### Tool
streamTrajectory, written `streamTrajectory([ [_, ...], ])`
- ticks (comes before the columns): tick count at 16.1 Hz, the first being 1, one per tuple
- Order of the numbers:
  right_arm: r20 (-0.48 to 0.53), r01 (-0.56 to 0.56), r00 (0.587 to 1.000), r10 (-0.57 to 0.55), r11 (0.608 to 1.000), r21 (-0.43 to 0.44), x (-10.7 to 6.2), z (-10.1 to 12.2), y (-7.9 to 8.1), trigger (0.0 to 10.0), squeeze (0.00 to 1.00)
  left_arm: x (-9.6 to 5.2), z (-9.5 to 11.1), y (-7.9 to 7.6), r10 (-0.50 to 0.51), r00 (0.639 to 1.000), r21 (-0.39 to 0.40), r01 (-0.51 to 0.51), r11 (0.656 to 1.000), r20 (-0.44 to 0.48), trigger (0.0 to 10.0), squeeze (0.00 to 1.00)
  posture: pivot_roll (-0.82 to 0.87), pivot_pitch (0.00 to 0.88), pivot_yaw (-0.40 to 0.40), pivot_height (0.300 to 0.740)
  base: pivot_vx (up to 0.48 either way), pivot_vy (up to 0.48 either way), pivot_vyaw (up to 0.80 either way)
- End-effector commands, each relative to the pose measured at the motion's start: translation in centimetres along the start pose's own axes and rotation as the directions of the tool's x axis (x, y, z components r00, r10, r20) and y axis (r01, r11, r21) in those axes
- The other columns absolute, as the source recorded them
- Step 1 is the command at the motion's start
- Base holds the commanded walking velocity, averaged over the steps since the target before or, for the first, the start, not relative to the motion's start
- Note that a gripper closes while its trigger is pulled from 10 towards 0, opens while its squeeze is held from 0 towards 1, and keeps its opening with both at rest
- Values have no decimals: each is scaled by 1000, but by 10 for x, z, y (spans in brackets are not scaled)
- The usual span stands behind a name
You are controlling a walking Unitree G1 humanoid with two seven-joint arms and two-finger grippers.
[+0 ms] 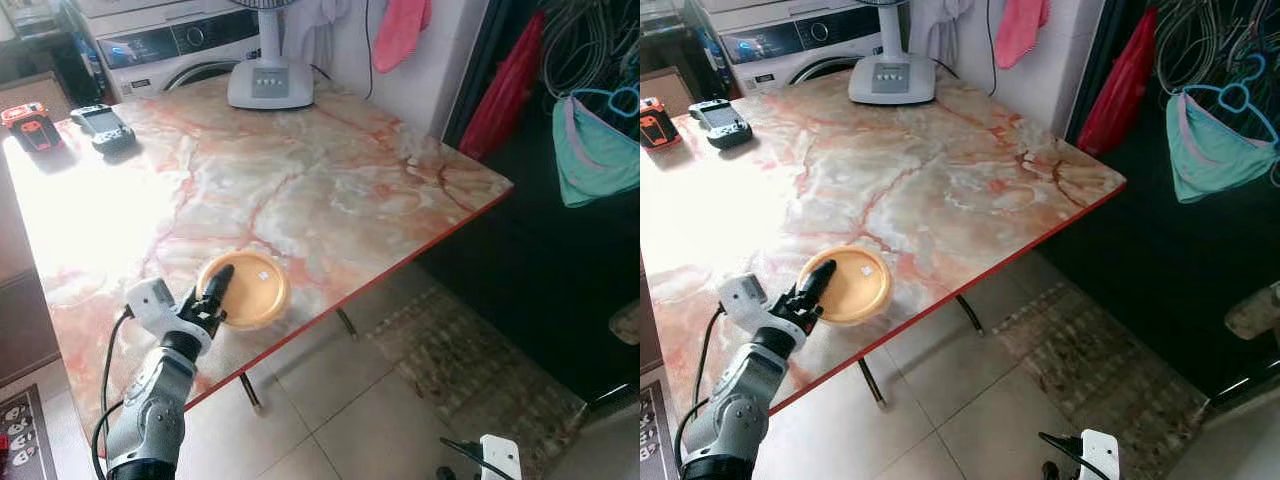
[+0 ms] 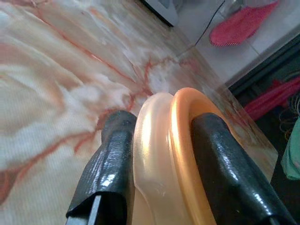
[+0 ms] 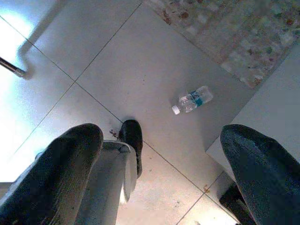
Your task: Restocking fridge
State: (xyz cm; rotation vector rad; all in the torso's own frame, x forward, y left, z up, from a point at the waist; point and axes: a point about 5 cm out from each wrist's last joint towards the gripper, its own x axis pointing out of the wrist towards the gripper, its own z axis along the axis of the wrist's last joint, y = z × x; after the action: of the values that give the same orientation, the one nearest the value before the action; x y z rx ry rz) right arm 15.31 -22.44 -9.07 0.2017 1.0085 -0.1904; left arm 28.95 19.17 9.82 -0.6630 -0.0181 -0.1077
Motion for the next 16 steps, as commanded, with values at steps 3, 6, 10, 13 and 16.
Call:
streamTrajectory([
  [3,-15,4,1000,-4,1000,-3,-1,-4,-3,10000,0,5,13,-6,-4,998,-18,5,1000,70,0,0,108,61,-41,740,0,0,0],
  [6,-16,5,1000,-5,1000,-1,-1,-5,-3,10000,0,8,22,-28,-85,988,-62,93,994,125,0,0,107,44,-35,740,0,0,0],
  [10,-20,9,1000,-9,1000,-2,-1,-6,-4,10000,0,7,33,-72,-311,941,-152,329,932,132,10000,0,116,31,-33,740,0,0,0],
  [13,-15,9,1000,-9,1000,5,-1,-5,-3,10000,0,-4,23,-97,-512,858,-214,506,836,29,10000,0,113,45,-32,740,0,0,0],
  [16,-13,10,1000,-10,1000,13,-1,-5,-2,10000,0,-10,11,-102,-546,836,-181,529,829,-62,10000,0,112,51,-27,740,0,0,0],
])
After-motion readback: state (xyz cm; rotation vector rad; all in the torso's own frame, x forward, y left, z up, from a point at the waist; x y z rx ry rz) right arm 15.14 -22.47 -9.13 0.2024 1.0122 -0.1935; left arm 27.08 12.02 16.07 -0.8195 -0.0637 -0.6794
